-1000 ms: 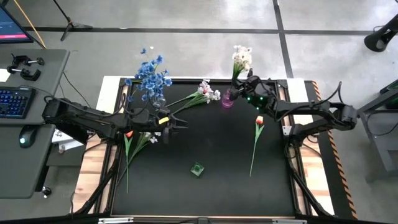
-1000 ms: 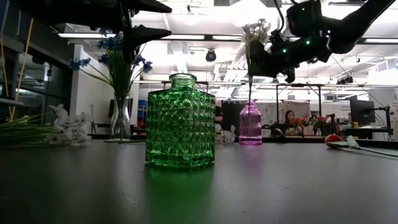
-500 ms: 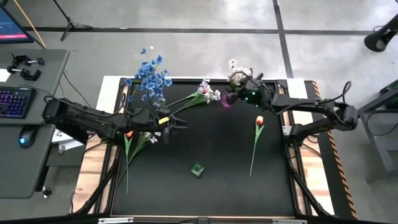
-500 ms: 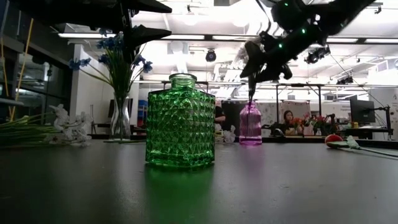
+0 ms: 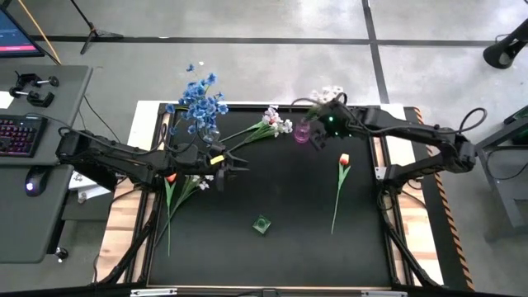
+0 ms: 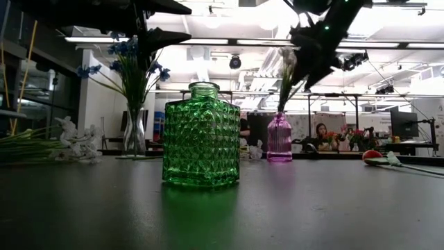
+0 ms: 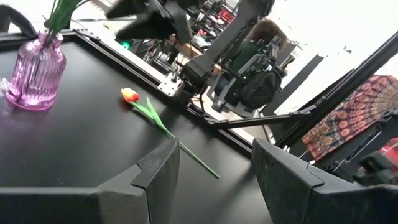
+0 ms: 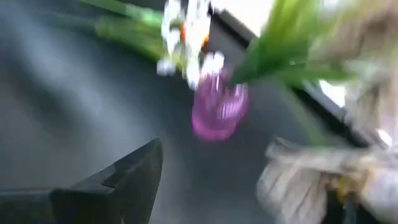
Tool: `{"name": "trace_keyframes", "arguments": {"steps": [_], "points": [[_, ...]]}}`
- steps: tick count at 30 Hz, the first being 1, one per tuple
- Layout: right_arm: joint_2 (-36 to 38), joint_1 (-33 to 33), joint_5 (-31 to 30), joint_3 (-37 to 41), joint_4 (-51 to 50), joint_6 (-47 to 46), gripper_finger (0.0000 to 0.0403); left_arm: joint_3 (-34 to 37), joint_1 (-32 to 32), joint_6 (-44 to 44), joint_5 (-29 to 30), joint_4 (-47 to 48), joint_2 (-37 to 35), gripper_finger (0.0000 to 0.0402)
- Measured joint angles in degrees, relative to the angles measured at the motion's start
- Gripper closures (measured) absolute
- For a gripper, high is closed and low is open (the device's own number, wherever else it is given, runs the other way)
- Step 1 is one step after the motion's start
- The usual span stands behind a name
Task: Sort flowers into vase by color
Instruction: Put the blue flowers into the transparent vase, then put the top white flowers into the pink vase
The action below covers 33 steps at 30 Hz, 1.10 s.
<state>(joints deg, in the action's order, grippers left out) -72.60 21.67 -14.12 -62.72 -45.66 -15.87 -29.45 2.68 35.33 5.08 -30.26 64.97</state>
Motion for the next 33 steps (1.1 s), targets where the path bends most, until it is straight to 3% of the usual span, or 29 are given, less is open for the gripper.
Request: {"name": "trace_keyframes", "arguments": {"steps": [9, 11, 13, 16, 19, 25, 33], "points": [[1.1, -9.6, 0.1, 4.0, -8.2, -10.7, 0.0112, -0.7, -1.0, 3.4, -0.7, 2.1, 0.0, 0.0213], [1.0, -12.2, 0.0, 4.6, -8.2, -13.3, 0.0112, -4.4, -2.4, 4.8, -2.5, 9.7, 0.8, 0.0214], [1.0, -14.7, -0.6, 4.9, -8.3, -15.8, 0.0112, -11.0, -3.7, 3.8, -3.6, 24.2, 3.1, 0.0219], [1.0, -17.9, -2.9, 5.2, -7.9, -19.8, 0.0112, -22.1, -5.3, -1.4, -2.8, 45.3, 9.8, 0.0229], [1.0, -20.8, -5.2, 5.2, -7.8, -23.5, 0.0112, -31.0, -6.8, -7.5, -1.9, 55.9, 17.7, 0.0237], [1.0, -25.8, -6.8, 5.2, -8.5, -30.3, 0.0112, -43.5, -9.1, -13.5, -0.3, 61.1, 33.3, 0.0241], [1.0, -31.7, -10.8, 5.2, -9.3, -38.1, 0.0112, -51.9, -10.4, -28.0, 15.4, 71.1, 45.5, 0.0242]]}}
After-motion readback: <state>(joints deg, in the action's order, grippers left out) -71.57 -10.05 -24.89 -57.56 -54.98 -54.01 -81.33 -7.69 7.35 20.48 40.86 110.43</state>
